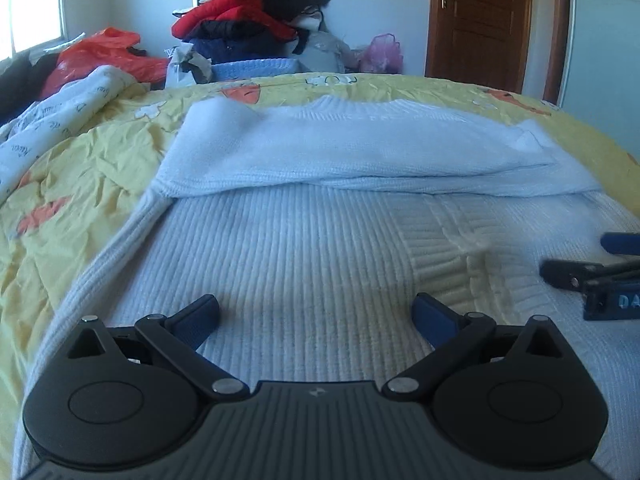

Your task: Fold small clothes

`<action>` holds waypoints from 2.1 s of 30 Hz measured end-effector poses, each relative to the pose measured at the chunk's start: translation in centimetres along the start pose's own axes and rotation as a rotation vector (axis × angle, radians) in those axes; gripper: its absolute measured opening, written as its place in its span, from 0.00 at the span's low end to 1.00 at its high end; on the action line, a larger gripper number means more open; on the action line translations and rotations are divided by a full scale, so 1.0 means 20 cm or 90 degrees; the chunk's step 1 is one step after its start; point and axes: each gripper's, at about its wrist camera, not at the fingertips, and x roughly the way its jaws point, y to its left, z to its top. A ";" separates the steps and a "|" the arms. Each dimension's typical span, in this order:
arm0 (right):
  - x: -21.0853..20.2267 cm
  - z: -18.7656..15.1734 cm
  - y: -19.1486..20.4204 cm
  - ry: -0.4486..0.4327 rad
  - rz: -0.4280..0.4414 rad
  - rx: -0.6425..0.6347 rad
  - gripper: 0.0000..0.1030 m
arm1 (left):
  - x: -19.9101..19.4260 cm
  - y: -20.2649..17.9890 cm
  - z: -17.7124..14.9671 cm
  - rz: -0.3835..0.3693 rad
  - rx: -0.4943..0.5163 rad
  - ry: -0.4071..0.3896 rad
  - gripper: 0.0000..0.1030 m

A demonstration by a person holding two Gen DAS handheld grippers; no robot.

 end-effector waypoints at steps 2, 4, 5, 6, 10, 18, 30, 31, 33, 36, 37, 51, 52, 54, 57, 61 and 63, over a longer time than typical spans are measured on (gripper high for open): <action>-0.05 -0.05 -0.01 -0.002 0.005 0.003 0.98 | 0.00 0.01 0.00 -0.003 -0.003 -0.001 1.00; -0.10 -0.10 -0.01 -0.003 0.008 -0.006 0.98 | 0.00 0.01 0.00 -0.003 -0.002 0.000 1.00; -0.12 -0.12 -0.01 -0.002 0.009 -0.008 0.98 | 0.00 0.01 0.01 -0.002 0.000 0.001 1.00; -0.16 -0.16 -0.02 -0.003 0.012 -0.007 0.98 | 0.00 0.01 0.01 -0.002 0.000 0.002 1.00; -0.32 -0.27 -0.04 -0.005 0.018 -0.011 0.98 | -0.03 0.00 -0.02 0.005 -0.001 0.007 1.00; -0.63 -0.39 -0.15 0.026 0.062 -0.008 0.88 | -0.42 0.13 -0.29 0.017 0.015 -0.003 1.00; -0.82 -0.53 -0.35 0.084 0.041 0.067 0.65 | -0.67 0.48 -0.48 0.084 -0.099 0.030 1.00; -0.82 -0.53 -0.35 0.088 0.053 0.069 0.64 | -0.69 0.49 -0.48 0.086 -0.101 0.019 1.00; -0.81 -0.54 -0.32 0.085 0.065 0.068 0.55 | -0.68 0.52 -0.48 0.064 -0.107 0.029 1.00; -0.81 -0.54 -0.32 0.075 0.081 0.060 0.16 | -0.64 0.53 -0.49 0.048 -0.114 0.045 1.00; -0.81 -0.52 -0.33 0.079 0.092 0.073 0.14 | -0.64 0.52 -0.49 0.043 -0.110 0.041 0.83; -0.87 -0.51 -0.47 0.107 0.042 0.100 0.29 | -0.72 0.60 -0.45 0.001 -0.101 0.055 0.12; -0.88 -0.49 -0.49 0.106 0.042 0.110 0.37 | -0.75 0.61 -0.43 0.001 -0.099 0.049 0.13; -0.93 -0.44 -0.53 0.071 0.024 0.140 0.51 | -0.83 0.62 -0.38 0.015 -0.090 0.024 0.16; -0.95 -0.31 -0.55 0.002 0.052 0.182 0.64 | -0.90 0.61 -0.27 0.017 -0.093 -0.047 0.56; -0.73 -0.11 -0.34 -0.036 0.119 0.130 0.68 | -0.75 0.43 -0.12 -0.010 -0.085 -0.137 0.96; -0.54 -0.04 -0.23 -0.018 0.119 0.120 0.68 | -0.57 0.30 -0.07 -0.013 -0.057 -0.099 0.96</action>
